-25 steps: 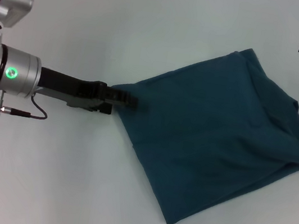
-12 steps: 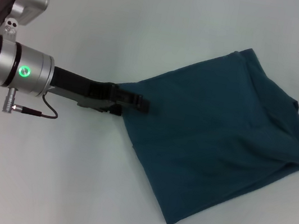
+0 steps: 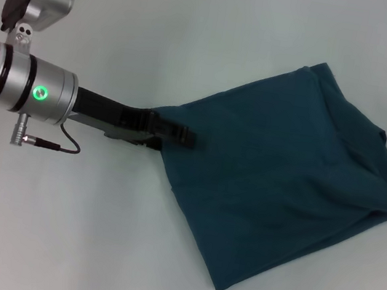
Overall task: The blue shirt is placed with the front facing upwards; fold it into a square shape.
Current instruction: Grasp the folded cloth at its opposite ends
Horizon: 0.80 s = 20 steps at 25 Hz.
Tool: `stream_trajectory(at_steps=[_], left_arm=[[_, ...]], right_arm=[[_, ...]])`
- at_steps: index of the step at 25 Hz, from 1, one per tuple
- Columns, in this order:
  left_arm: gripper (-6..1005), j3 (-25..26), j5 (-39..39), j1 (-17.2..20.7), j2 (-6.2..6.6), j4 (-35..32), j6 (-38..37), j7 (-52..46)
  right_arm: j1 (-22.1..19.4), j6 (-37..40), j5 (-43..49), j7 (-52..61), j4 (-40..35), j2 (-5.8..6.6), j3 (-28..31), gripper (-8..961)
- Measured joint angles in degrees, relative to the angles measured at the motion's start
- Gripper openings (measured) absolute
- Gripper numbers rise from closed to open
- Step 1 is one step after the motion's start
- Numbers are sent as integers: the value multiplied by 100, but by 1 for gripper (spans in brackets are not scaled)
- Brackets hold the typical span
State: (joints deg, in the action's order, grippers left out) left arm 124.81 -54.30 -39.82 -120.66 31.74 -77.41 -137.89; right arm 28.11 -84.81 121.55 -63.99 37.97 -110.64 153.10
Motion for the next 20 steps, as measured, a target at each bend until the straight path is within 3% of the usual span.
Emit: stream_trajectory(at_steps=[5,10,16,19,20], left_arm=[[895,0,73,-35,-14,23,71,18],[736,0,179,-88,-46,24,71,35],[502,0,254,-121,-80,26,78,46],[263,0,254,-136,-81,50,78,53],[243,-1,254,-138,-81,72,77,54]], right_arm=[[-4,-36,0,2,0,0,0,760],[-10,-45,0,2,0,-5,0,760],[-18,-53,0,-7,0,-17,0,759],[-22,-53,-1,-11,0,-25,9,759],[-24,-53,-1,-16,-1,-27,16,759]])
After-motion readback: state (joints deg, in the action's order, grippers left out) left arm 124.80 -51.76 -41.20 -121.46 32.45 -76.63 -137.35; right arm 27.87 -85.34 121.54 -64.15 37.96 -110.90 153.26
